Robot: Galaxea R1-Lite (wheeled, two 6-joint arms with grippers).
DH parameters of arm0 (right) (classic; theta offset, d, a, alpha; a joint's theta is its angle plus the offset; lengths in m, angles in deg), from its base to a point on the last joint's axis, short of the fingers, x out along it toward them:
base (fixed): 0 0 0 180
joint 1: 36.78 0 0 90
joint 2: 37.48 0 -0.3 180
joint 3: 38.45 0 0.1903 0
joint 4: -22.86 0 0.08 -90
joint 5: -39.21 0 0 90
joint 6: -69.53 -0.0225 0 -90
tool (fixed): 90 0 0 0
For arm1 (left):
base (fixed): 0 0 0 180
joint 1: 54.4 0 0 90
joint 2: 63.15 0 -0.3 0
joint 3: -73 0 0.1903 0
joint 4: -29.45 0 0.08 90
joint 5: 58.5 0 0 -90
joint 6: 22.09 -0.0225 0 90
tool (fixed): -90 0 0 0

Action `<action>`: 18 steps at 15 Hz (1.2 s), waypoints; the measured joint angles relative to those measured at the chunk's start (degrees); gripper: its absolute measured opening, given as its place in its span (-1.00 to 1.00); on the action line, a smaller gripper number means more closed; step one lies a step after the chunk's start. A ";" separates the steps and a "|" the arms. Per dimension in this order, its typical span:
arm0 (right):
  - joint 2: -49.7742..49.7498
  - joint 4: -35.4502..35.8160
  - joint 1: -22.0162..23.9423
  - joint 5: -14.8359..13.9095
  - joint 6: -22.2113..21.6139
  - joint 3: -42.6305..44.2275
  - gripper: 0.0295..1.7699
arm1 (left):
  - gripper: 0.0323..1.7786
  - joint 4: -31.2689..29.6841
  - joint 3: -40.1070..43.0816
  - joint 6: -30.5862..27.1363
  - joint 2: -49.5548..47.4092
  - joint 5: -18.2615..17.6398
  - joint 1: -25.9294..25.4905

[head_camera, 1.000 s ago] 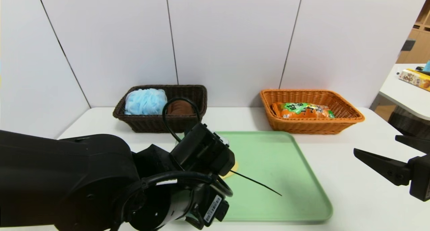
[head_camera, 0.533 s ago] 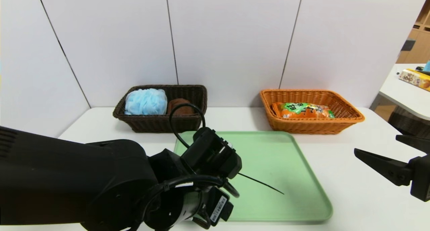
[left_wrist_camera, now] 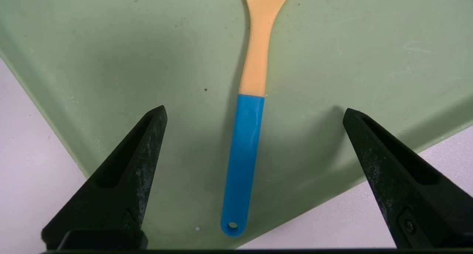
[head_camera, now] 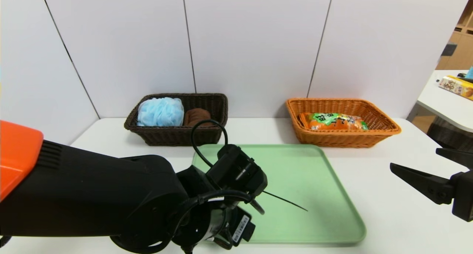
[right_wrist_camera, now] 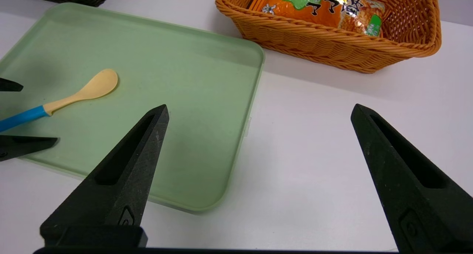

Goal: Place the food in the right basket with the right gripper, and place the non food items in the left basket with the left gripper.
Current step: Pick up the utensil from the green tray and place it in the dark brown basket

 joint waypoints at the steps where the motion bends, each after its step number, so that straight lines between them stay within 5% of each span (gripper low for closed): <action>1: 0.00 0.00 -0.01 -0.02 0.02 0.00 0.92 | 0.90 -0.02 0.04 0.38 0.17 -0.07 -0.23; 8: -0.02 -0.01 0.00 -0.02 0.55 0.59 0.92 | 0.90 -0.32 0.89 2.06 1.13 -0.57 -0.48; 15: 0.00 0.00 -0.04 0.06 0.55 0.63 0.92 | -0.12 0.37 0.94 1.60 0.16 0.04 -0.37; 16: 0.02 0.00 -0.09 0.13 0.55 0.63 0.92 | -0.31 0.37 0.85 1.62 -0.05 0.11 -0.37; 17: 0.02 0.00 -0.17 0.13 0.56 0.63 0.92 | -0.98 0.26 0.72 1.62 -0.27 0.41 -0.39; 18: 0.02 0.00 -0.22 0.15 0.55 0.63 0.92 | -0.98 0.06 0.66 1.62 -0.48 0.63 -0.37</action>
